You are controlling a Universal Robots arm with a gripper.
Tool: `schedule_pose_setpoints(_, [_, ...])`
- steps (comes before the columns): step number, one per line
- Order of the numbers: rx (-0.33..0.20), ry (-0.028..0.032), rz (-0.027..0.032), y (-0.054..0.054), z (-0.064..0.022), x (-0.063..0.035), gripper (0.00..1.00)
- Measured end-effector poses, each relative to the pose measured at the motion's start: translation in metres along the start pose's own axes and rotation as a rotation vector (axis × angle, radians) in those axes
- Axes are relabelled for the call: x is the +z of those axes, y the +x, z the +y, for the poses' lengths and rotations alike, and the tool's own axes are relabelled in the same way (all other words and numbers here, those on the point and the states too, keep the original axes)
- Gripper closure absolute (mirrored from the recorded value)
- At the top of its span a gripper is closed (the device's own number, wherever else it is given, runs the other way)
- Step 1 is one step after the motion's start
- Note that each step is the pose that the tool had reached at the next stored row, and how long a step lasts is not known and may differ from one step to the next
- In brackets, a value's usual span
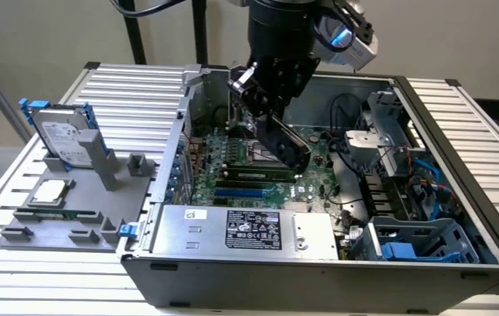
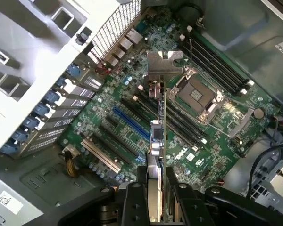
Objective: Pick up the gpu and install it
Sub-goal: 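Insert the gpu into the slot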
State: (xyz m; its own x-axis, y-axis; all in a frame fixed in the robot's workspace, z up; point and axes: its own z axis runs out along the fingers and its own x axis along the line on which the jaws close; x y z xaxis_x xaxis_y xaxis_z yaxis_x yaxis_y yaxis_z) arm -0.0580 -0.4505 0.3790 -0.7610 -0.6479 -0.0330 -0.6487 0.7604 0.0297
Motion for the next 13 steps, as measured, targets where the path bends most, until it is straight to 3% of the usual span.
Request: schedule_pose_setpoints(13, [-0.235,-0.0070,0.0060,0.0003,-0.0002,0.0077,1.00])
